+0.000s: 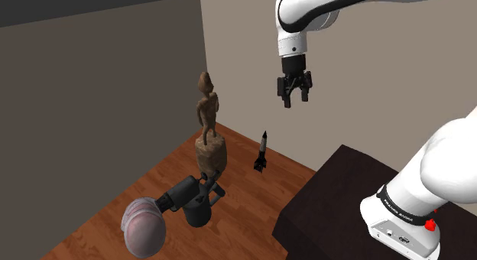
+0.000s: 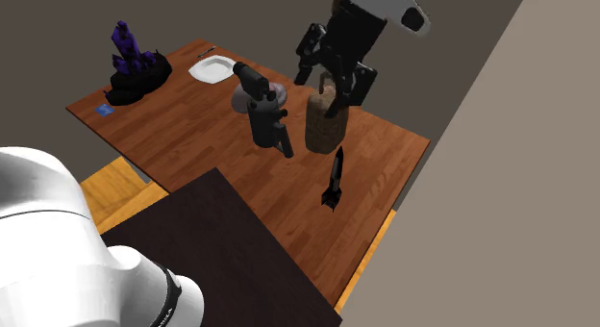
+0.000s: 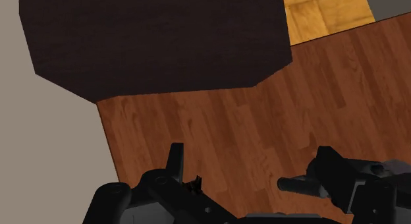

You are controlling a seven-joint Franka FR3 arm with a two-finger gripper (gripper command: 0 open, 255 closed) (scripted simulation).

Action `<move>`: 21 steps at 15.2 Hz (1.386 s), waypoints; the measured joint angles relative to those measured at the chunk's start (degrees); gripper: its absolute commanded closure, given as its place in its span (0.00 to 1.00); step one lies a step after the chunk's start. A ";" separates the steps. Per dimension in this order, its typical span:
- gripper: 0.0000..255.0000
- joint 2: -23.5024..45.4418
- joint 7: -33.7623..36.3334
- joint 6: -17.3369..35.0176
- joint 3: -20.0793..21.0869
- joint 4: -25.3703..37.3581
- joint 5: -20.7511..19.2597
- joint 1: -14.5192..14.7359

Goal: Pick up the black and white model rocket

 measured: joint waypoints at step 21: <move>0.00 59.84 15.88 -13.53 -0.37 45.00 15.31 -3.81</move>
